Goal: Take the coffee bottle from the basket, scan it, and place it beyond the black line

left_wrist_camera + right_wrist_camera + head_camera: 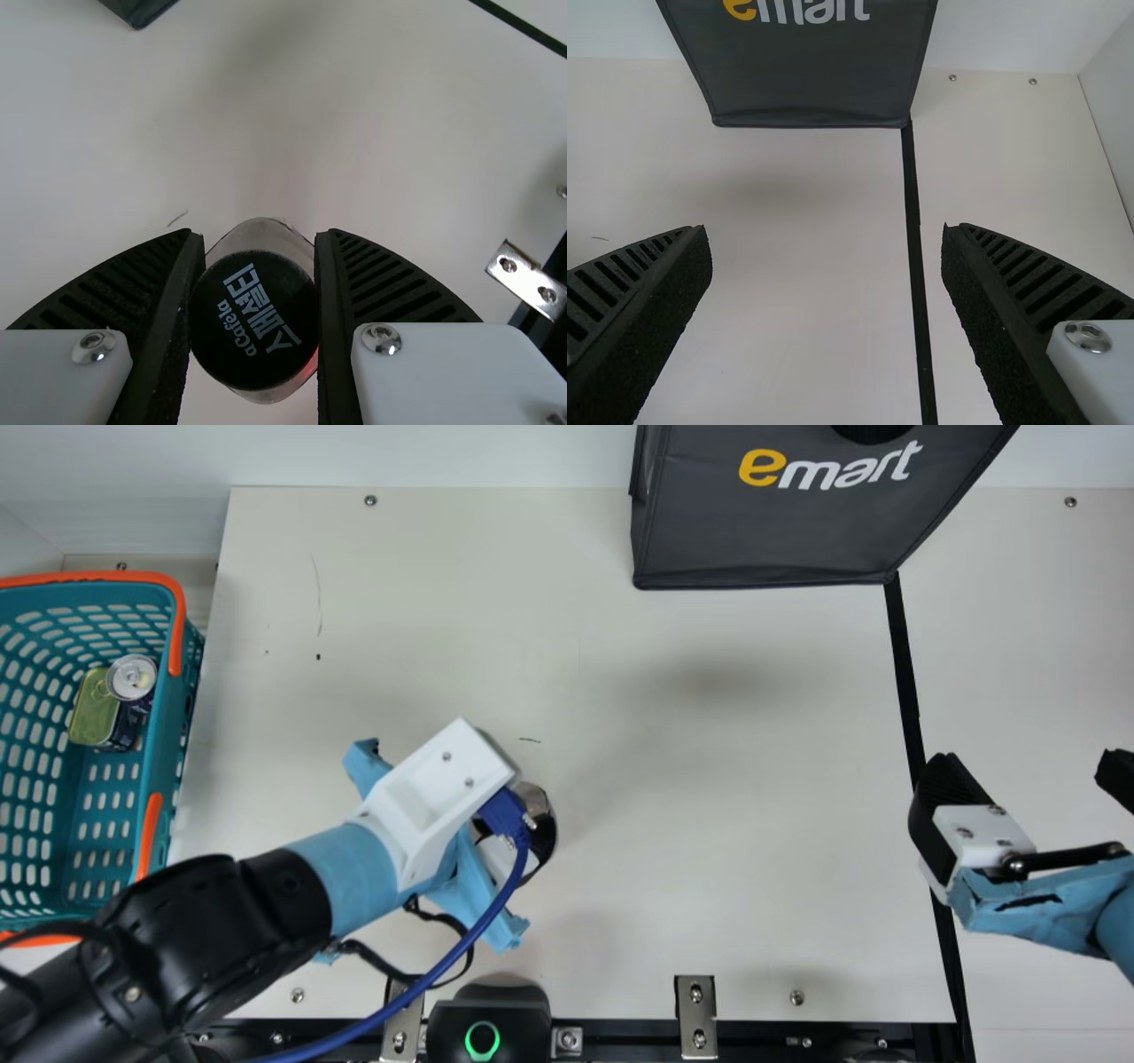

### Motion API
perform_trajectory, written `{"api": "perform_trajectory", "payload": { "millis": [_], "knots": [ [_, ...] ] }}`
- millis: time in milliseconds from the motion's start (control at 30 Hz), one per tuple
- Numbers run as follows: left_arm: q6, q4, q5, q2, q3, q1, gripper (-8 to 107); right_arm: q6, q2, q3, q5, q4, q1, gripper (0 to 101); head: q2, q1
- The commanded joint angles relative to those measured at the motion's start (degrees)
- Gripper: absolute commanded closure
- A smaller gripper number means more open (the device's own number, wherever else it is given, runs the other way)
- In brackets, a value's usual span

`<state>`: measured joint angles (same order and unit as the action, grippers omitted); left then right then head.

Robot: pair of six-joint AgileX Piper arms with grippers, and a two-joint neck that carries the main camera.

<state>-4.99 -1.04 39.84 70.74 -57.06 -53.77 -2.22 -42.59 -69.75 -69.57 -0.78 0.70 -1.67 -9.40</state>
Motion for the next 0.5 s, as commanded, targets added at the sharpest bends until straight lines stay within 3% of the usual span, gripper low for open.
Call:
{"api": "perform_trajectory", "payload": {
  "millis": [0,467],
  "knots": [
    [0.88,0.38,-0.45,1.31,-0.95,0.44,89,0.00,0.00,0.00,0.00,0.00,0.00,10,0.09,1.48],
    [5.89,3.36,-3.84,9.88,-7.17,2.45,89,0.00,0.00,0.00,0.05,0.00,0.00,10,0.09,1.48]
  ]
}}
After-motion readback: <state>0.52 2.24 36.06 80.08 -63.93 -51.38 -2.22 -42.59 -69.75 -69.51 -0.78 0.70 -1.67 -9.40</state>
